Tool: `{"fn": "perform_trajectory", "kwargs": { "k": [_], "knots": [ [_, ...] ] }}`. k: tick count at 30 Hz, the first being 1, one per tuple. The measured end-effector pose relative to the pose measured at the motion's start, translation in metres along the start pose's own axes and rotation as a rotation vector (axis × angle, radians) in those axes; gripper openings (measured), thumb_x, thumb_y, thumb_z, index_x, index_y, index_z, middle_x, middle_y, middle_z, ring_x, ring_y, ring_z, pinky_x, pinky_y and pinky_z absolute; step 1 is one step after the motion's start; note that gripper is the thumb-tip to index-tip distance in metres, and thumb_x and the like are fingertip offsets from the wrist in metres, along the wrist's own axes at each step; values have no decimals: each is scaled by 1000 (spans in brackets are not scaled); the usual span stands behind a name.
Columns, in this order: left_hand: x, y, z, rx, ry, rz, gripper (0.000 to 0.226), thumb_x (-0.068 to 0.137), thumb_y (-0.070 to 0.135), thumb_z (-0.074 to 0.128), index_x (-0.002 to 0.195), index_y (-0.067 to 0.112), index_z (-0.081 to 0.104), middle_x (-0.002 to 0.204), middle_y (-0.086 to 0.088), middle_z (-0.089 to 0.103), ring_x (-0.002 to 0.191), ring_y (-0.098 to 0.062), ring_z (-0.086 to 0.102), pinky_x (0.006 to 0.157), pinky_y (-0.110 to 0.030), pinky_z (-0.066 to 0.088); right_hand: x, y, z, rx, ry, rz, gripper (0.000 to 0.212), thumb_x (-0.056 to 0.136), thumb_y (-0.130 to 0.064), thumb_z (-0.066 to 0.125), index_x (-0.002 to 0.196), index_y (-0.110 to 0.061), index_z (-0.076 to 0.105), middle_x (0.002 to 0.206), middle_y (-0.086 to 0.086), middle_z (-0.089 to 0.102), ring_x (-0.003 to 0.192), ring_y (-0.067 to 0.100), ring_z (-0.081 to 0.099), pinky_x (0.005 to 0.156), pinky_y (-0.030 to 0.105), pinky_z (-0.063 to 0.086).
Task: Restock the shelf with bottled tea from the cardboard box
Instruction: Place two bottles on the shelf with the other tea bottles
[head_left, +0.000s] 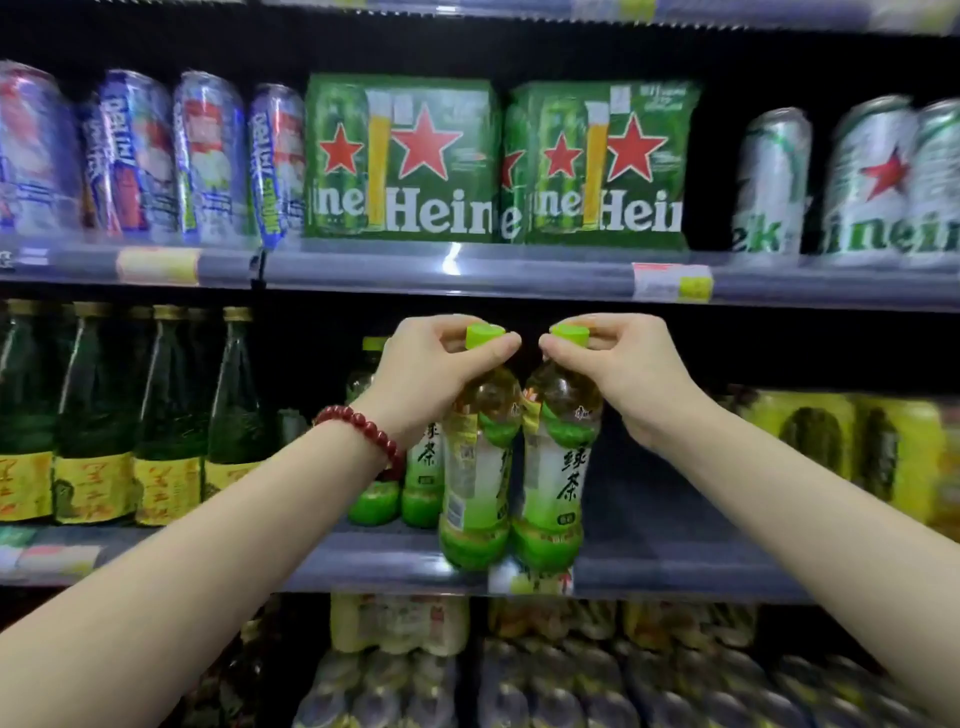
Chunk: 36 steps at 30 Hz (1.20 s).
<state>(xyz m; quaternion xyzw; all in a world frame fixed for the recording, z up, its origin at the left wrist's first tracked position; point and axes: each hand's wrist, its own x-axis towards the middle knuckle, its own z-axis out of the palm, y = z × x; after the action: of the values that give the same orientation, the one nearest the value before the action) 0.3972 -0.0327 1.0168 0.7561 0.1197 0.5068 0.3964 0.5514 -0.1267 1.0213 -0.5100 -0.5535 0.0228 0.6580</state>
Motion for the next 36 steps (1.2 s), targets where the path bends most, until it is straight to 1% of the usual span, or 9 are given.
{"fn": "perform_trajectory", "kwargs": {
  "k": [7, 12, 18, 23, 27, 30, 33, 35, 36],
  "knots": [
    [24, -7, 59, 11, 26, 57, 21, 77, 23, 75, 93, 10, 73, 88, -2, 75, 80, -6, 68, 75, -21, 56, 13, 22, -45, -125, 156, -80, 9, 71, -28, 81, 74, -25, 72, 76, -4, 75, 82, 15, 72, 86, 45, 57],
    [31, -28, 76, 91, 71, 76, 20, 75, 29, 76, 90, 16, 73, 84, 2, 75, 81, -7, 69, 76, -22, 56, 18, 45, -50, -133, 179, -82, 14, 67, -38, 79, 75, -30, 72, 76, -6, 75, 82, 13, 72, 89, 49, 55],
    [39, -50, 75, 113, 85, 18, 21, 74, 33, 76, 88, 16, 73, 83, 2, 75, 81, -7, 70, 77, -26, 56, 24, 75, -40, -24, 140, -6, 13, 71, -28, 82, 79, -26, 72, 81, -1, 75, 84, 14, 72, 89, 47, 57],
    [55, -63, 64, 93, 81, -76, 33, 69, 43, 77, 91, 19, 74, 89, 2, 76, 90, -12, 71, 88, -39, 57, 45, 87, -33, -15, 73, 47, 24, 65, -39, 82, 82, -23, 74, 86, 0, 77, 89, 14, 72, 90, 43, 57],
    [59, -78, 66, 156, 60, -155, 66, 58, 59, 74, 116, 29, 63, 111, 7, 70, 107, -13, 64, 96, -40, 52, 52, 105, -25, -92, 80, 78, 13, 75, -38, 77, 83, -29, 71, 89, -9, 74, 91, 6, 69, 92, 34, 55],
    [54, -89, 67, 211, 59, -168, 73, 67, 46, 78, 131, 25, 50, 119, 7, 63, 110, -12, 60, 97, -36, 51, 51, 115, -18, -139, 95, 103, 31, 76, -49, 71, 95, -25, 73, 97, -6, 74, 99, 10, 68, 93, 32, 53],
    [41, -105, 69, 179, -12, -168, 90, 68, 33, 81, 142, 32, 29, 121, 13, 59, 106, -6, 60, 97, -27, 49, 44, 112, -16, -212, 119, 66, 25, 83, -46, 66, 95, -25, 69, 88, -13, 69, 94, 8, 65, 75, 10, 44],
    [27, -118, 69, 176, 4, -161, 91, 71, 29, 79, 143, 36, 24, 114, 25, 54, 100, 6, 56, 92, -16, 45, 31, 117, -17, -223, 102, 99, 33, 82, -47, 67, 106, -23, 67, 90, -14, 67, 92, 5, 64, 70, 5, 42],
    [21, -125, 70, 154, 6, -186, 88, 72, 29, 79, 142, 35, 26, 115, 22, 56, 102, 4, 57, 93, -19, 47, 21, 124, -18, -226, 71, 130, 41, 81, -47, 68, 113, -22, 63, 96, -13, 68, 93, 5, 64, 72, 6, 45]
  ]
}}
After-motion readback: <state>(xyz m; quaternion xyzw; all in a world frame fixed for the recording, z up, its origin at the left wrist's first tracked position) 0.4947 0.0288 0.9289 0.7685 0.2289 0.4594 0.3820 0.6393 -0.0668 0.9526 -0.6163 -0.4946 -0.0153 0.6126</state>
